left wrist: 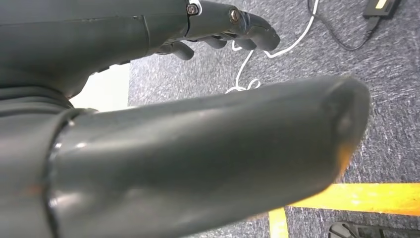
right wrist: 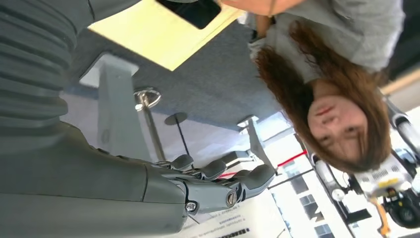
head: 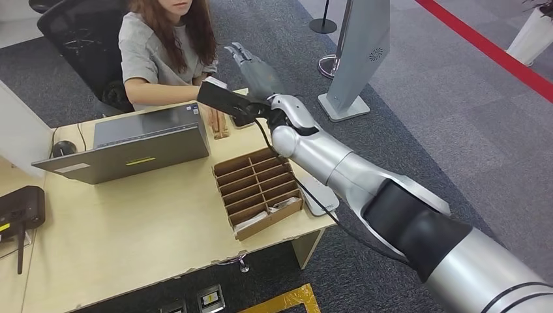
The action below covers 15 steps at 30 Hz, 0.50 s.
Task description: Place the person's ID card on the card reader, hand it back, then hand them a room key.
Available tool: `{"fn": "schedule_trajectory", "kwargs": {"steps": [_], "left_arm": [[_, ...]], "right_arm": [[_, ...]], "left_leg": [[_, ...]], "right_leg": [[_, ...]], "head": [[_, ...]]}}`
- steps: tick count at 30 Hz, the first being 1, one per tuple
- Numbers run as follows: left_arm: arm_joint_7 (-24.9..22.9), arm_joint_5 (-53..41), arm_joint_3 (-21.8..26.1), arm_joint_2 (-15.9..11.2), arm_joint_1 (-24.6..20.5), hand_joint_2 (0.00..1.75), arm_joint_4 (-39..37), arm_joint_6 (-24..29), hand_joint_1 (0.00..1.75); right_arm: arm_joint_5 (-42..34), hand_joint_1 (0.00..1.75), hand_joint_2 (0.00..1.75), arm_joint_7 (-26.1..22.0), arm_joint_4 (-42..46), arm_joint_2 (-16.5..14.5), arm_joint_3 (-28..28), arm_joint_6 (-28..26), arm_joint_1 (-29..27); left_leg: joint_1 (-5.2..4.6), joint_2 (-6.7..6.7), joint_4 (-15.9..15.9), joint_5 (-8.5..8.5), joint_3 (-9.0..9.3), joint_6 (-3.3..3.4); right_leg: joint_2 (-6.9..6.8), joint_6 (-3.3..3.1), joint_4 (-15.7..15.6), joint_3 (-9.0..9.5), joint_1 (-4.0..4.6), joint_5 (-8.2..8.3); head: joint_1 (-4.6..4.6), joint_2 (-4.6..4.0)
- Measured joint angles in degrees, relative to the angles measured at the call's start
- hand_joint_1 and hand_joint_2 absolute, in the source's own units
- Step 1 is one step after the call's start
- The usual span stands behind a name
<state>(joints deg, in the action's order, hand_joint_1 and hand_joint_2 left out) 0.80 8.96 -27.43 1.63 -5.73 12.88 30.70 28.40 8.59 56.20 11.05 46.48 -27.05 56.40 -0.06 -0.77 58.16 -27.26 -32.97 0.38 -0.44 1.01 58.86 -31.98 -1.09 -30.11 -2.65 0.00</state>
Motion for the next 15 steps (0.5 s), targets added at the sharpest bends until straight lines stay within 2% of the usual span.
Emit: {"fn": "schedule_trajectory", "kwargs": {"steps": [5, 15], "left_arm": [[1.2, 2.2, 0.0, 0.1, 1.1, 0.00, 0.0, 1.1, 0.00], [1.5, 4.5, 0.0, 0.1, 1.7, 0.00, 0.0, 1.5, 0.00]], "right_arm": [[-2.7, 0.00, 1.75, -2.4, 12.2, 2.3, -4.8, -3.8, -9.9], [-8.3, 0.00, 1.75, -6.6, 32.2, 5.9, -13.7, 0.0, -24.8]], "left_leg": [[0.00, 0.00, 0.0, -0.04, 0.02, -0.03], [0.06, 0.23, 0.0, -0.13, 0.17, -0.11]], "right_leg": [[0.01, 0.00, 0.0, 0.01, 0.00, 0.00], [0.23, -0.01, 0.0, 0.07, 0.04, 0.00]], "head": [[-0.01, 0.00], [0.00, 0.00]]}}
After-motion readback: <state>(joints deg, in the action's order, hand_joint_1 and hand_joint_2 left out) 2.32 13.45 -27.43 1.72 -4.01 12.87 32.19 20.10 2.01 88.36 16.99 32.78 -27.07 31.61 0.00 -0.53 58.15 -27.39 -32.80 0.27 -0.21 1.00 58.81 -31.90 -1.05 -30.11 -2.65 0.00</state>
